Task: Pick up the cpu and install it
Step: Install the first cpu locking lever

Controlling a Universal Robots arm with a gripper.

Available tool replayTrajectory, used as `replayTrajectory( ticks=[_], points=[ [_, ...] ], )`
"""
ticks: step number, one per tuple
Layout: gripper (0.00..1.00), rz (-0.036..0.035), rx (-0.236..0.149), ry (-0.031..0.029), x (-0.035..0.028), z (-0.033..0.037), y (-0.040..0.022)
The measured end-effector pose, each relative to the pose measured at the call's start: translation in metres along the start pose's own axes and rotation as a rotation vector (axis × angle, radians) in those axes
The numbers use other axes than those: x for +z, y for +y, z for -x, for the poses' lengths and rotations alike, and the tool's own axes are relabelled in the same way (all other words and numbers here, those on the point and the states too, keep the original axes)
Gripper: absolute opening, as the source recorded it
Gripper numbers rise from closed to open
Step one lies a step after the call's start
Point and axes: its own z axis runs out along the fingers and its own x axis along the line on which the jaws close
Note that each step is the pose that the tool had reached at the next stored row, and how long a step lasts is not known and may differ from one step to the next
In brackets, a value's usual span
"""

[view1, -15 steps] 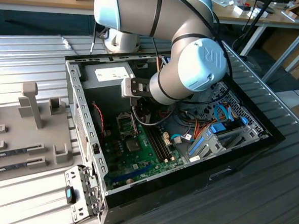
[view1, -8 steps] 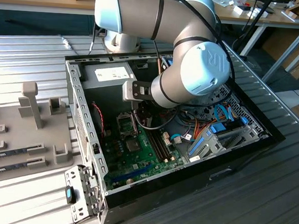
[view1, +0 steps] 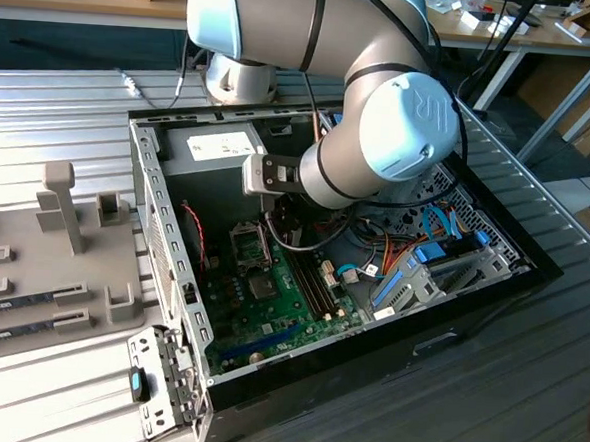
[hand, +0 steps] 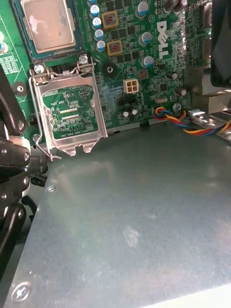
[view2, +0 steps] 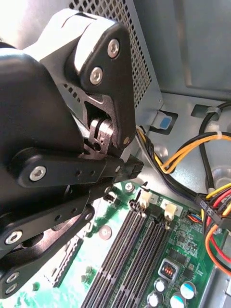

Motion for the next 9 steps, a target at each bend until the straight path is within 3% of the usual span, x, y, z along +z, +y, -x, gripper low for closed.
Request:
replayTrajectory(
  ticks=[7, 9],
  points=[
    [0.11, 0.0005, 0.0, 0.0008, 0.0017, 0.0037, 0.0],
    [0.11, -0.0004, 0.001, 0.005, 0.0018, 0.0038, 0.0]
  ],
)
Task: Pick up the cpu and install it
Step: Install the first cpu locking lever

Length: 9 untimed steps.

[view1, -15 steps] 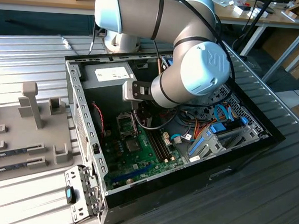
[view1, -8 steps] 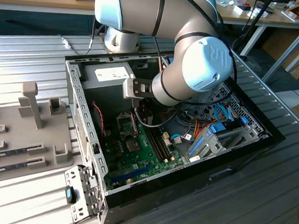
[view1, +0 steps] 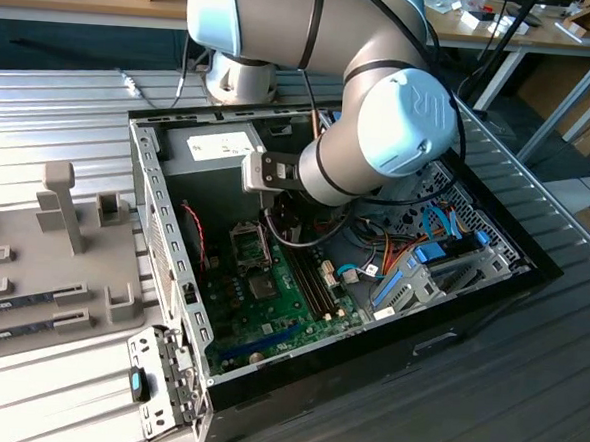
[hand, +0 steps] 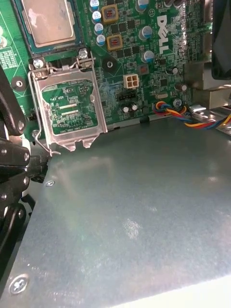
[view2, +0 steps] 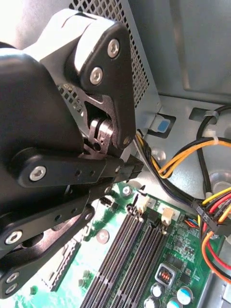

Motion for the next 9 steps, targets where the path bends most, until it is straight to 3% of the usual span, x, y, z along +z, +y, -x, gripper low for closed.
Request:
replayTrajectory(
  ticks=[1, 3, 4, 5, 9],
  points=[
    [0.11, -0.0008, 0.0, 0.0041, 0.0, 0.0, 0.0],
    [0.11, -0.0139, 0.005, 0.0668, 0.0007, 0.0015, 0.0003],
    [0.11, -0.0149, 0.005, 0.0723, 0.0018, 0.004, 0.0008],
    [0.11, -0.015, 0.005, 0.0721, 0.0034, 0.0072, 0.0013],
    [0.11, -0.0148, 0.005, 0.0711, 0.0039, 0.0079, 0.002]
  ],
)
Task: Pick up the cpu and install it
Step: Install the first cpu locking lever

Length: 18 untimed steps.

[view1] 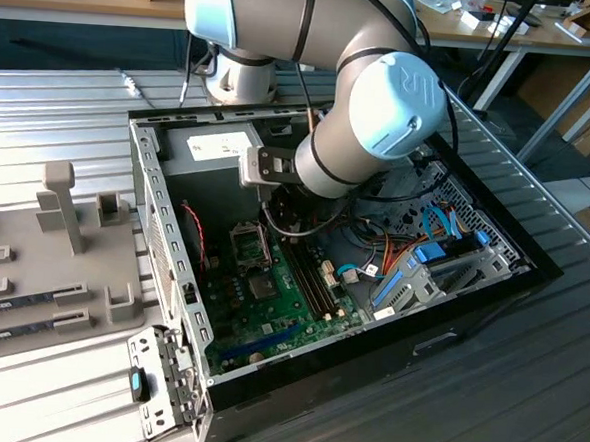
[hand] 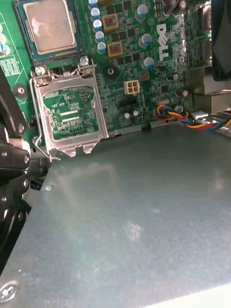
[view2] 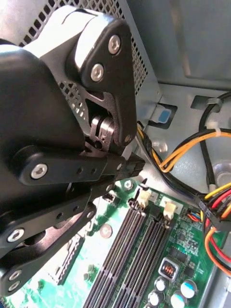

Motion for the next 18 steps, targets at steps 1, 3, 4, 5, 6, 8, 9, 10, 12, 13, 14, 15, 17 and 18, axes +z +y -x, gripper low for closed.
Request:
replayTrajectory(
  ticks=[1, 3, 4, 5, 6, 8, 9, 10, 12, 13, 14, 15, 17, 18],
  points=[
    [0.11, 0.0, 0.0, 0.0, 0.0, 0.0, 0.0002],
    [0.11, -0.0009, 0.0, 0.0048, 0.0, 0.0, 0.0004],
    [0.11, -0.0024, 0.001, 0.0122, 0.0001, 0.0003, 0.0005],
    [0.11, -0.0043, 0.002, 0.0209, 0.0004, 0.0009, 0.0006],
    [0.11, -0.0069, 0.002, 0.0333, 0.0007, 0.0018, 0.0007],
    [0.11, -0.0088, 0.003, 0.0425, 0.0018, 0.0041, 0.0018],
    [0.11, -0.0091, 0.003, 0.0433, 0.0019, 0.0041, 0.0029],
    [0.11, -0.0091, 0.003, 0.0435, 0.0019, 0.004, 0.0036],
    [0.11, -0.009, 0.003, 0.0435, 0.002, 0.0039, 0.0042],
    [0.11, -0.009, 0.003, 0.0435, 0.002, 0.0038, 0.0044],
    [0.11, -0.0091, 0.003, 0.0435, 0.0021, 0.0037, 0.0052],
    [0.11, -0.0091, 0.003, 0.0435, 0.0021, 0.0036, 0.0056],
    [0.11, -0.009, 0.003, 0.0437, 0.0015, 0.003, 0.0058],
    [0.11, -0.009, 0.003, 0.0437, 0.0013, 0.0029, 0.0059]
  ],
)
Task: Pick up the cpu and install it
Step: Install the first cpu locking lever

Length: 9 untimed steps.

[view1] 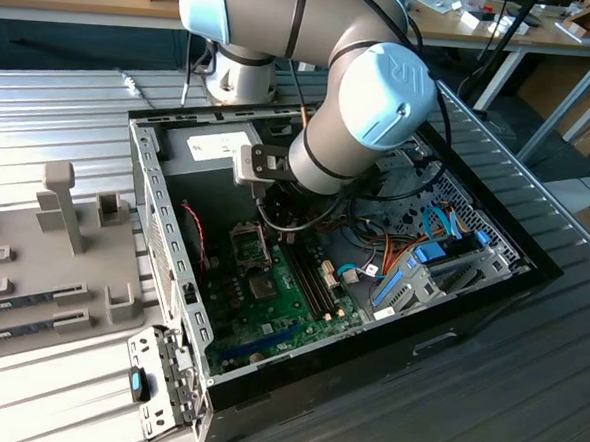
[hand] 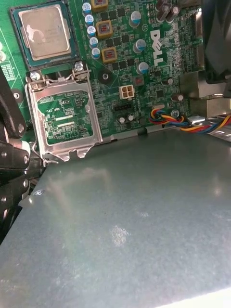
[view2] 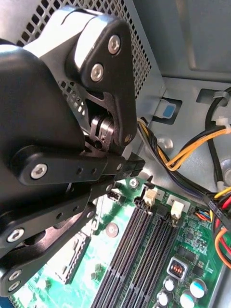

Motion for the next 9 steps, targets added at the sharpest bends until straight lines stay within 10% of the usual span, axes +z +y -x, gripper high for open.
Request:
replayTrajectory(
  ticks=[9],
  points=[
    [0.11, -0.0016, 0.0, 0.0082, -0.0058, 0.0013, 0.0006]
  ],
)
